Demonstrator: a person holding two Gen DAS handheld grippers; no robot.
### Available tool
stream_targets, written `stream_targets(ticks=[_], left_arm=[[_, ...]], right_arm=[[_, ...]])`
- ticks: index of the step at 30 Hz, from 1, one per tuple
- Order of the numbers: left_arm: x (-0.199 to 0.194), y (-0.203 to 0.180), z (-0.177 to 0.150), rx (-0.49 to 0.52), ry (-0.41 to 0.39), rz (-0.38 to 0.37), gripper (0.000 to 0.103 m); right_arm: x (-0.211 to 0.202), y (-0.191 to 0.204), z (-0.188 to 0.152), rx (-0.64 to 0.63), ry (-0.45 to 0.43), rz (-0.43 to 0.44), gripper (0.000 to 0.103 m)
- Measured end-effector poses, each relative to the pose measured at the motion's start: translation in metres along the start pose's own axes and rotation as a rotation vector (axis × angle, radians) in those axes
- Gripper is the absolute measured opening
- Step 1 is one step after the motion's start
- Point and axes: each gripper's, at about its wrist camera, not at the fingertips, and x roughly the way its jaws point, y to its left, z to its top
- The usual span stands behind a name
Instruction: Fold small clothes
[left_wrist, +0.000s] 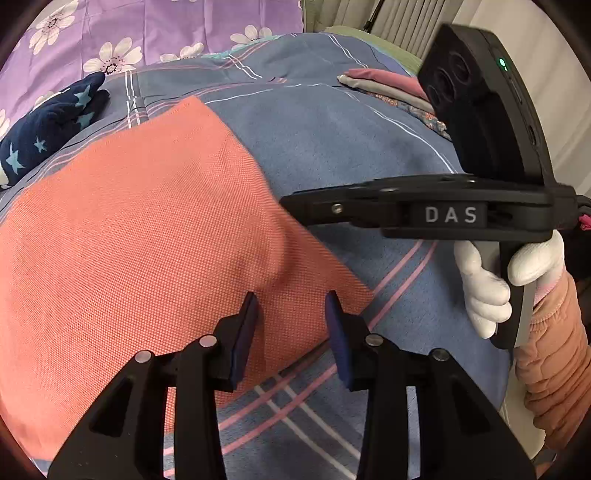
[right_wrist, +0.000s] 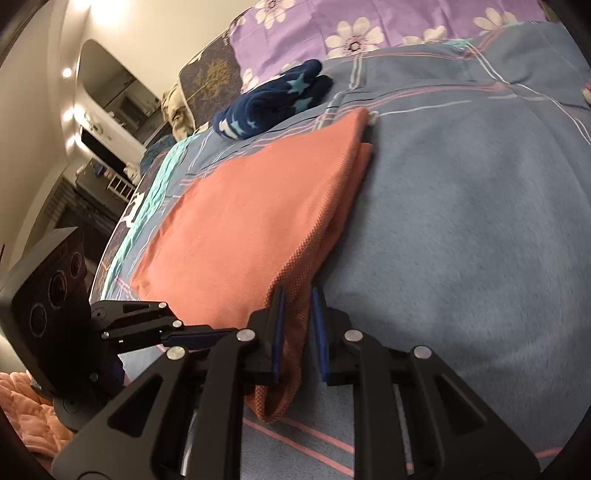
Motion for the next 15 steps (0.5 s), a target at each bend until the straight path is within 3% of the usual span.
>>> stream_targets(ticks=[4,7,12,15], left_arm=[[-0.004,-0.008,0.005,-0.020,-0.001,-0.021,0.043],[-0.002,-0.012,0.013,-0.014,-0.014,-0.017,0.053],[0.021,-0.009,0.028,-0.069,0.028,-0.020,0.053],[0.031,-0.001,0.024,-0.092,0.043,0.019,0.040]], right_arm=[[-0.007,0.014,0.002,-0.061,0.006,-0.002,0.017],[-0.009,0.020,0.003,-0.095,0.011,-0.020,0.028],[0.002,0.021,0.003,-0.099,0.043,-0.023,0.029],[0.007,0.024,0.003,-0.109,0.054,-0.015,0.030]])
